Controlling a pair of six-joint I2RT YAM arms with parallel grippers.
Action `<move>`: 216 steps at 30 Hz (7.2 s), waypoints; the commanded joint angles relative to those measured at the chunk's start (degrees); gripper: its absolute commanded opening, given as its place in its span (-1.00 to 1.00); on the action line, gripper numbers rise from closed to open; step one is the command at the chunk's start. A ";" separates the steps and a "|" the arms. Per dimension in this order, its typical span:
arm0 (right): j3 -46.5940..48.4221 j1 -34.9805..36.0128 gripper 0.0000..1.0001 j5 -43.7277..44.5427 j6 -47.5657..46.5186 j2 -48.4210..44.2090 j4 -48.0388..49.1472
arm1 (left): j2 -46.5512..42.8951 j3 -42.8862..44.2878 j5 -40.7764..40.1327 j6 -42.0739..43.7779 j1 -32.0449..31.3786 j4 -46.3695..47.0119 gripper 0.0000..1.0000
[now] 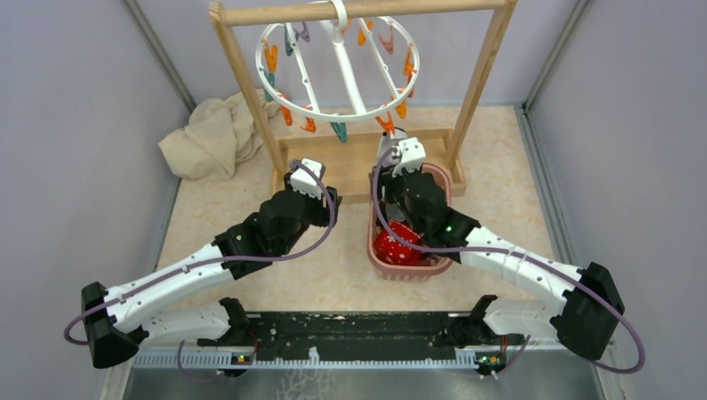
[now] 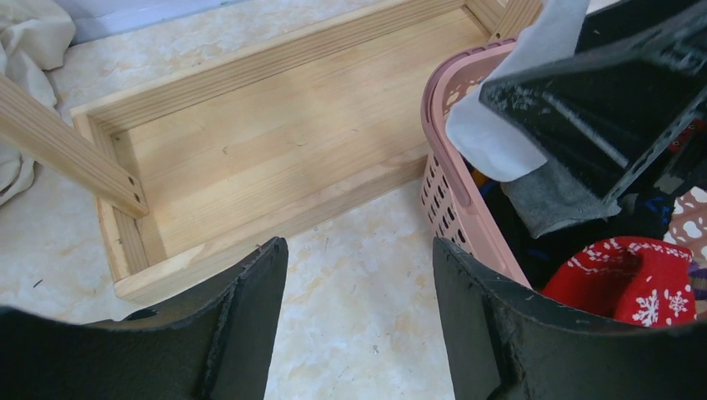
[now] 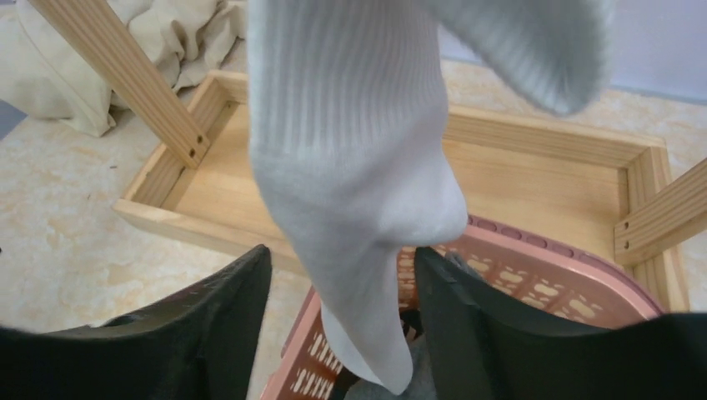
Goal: Remove the socks clipped to the hanger
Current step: Remove the sock from the hanger.
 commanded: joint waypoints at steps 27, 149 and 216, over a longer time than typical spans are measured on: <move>0.94 -17.06 -1.00 -44.00 17.11 -11.48 5.64 | -8.39 -7.12 23.76 1.33 0.41 15.15 0.73; 13.24 -18.32 -0.18 -38.52 -2.44 -14.26 -11.08 | -0.36 6.67 58.61 -12.41 17.83 5.08 -1.00; 22.01 -12.72 0.29 -22.51 -6.04 -5.76 -9.67 | 4.57 15.37 56.10 -11.87 16.50 -2.97 -1.00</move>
